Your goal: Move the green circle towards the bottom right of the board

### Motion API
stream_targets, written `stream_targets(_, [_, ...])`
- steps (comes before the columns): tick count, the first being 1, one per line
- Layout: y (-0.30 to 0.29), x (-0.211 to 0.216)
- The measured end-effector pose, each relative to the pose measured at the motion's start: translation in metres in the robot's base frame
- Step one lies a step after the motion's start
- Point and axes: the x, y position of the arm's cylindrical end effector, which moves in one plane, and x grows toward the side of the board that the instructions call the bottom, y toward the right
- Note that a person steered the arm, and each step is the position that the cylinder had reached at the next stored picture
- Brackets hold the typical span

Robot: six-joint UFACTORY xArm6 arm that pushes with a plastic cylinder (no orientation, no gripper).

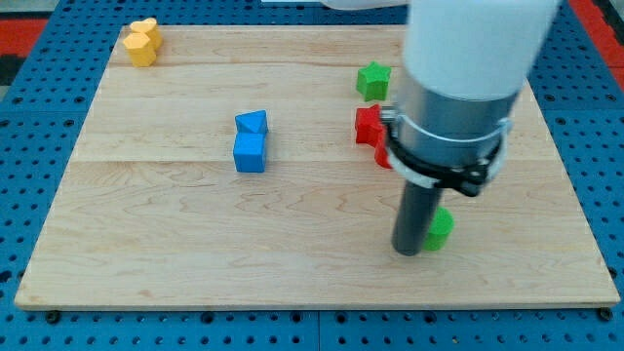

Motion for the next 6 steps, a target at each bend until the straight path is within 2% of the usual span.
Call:
stream_targets(1, [0.013, 0.002])
stream_targets(2, [-0.016, 0.007])
stream_targets(3, [-0.021, -0.018])
stream_targets(4, [-0.008, -0.032])
stream_targets(6, [0.056, -0.032])
